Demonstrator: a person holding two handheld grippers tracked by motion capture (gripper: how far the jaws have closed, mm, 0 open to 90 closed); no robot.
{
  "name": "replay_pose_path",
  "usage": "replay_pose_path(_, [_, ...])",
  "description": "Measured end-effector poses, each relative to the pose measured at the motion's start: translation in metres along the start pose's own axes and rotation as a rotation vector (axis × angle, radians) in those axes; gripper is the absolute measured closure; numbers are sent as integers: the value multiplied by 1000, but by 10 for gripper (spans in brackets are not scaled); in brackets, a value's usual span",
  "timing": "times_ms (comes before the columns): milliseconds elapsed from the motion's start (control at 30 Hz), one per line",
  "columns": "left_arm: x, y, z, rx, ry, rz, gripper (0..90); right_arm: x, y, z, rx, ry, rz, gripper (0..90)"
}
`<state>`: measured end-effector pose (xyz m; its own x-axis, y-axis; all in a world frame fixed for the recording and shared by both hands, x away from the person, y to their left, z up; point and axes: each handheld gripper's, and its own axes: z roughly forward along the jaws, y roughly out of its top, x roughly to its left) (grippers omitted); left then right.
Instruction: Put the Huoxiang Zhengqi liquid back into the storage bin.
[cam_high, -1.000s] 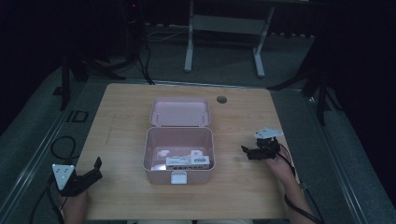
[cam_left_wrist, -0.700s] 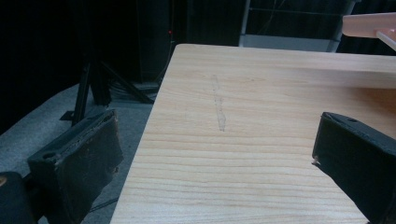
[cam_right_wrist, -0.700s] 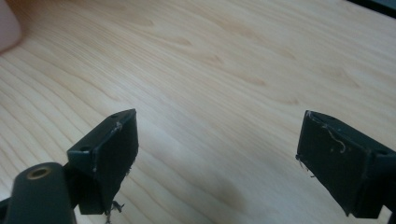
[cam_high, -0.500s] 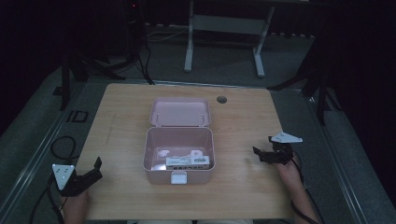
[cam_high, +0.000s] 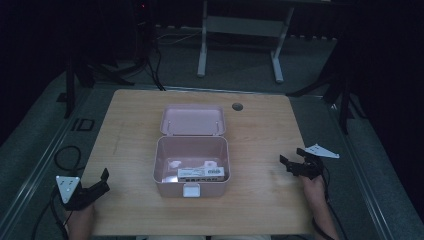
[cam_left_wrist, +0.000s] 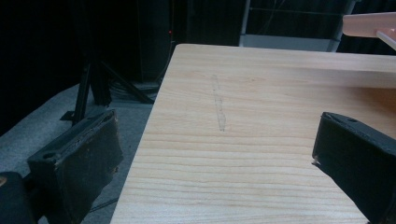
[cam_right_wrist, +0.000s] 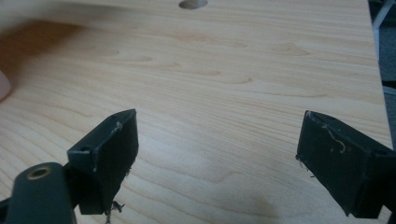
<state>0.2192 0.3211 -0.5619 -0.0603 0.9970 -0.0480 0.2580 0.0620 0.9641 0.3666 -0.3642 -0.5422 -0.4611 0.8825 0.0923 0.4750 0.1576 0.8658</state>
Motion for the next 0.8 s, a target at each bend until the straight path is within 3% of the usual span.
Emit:
replay_pose_path(133, [0,0,0,1,-1,0,13,-5,-4,-2,-23,-4,34,124])
replay_pose_path(367, [0,0,0,0,0,0,14,-8,-8,-2,-22,-8,53,124])
replay_pose_path(800, [0,0,0,2,-1,-1,14,-5,-11,1,1,0,27,125])
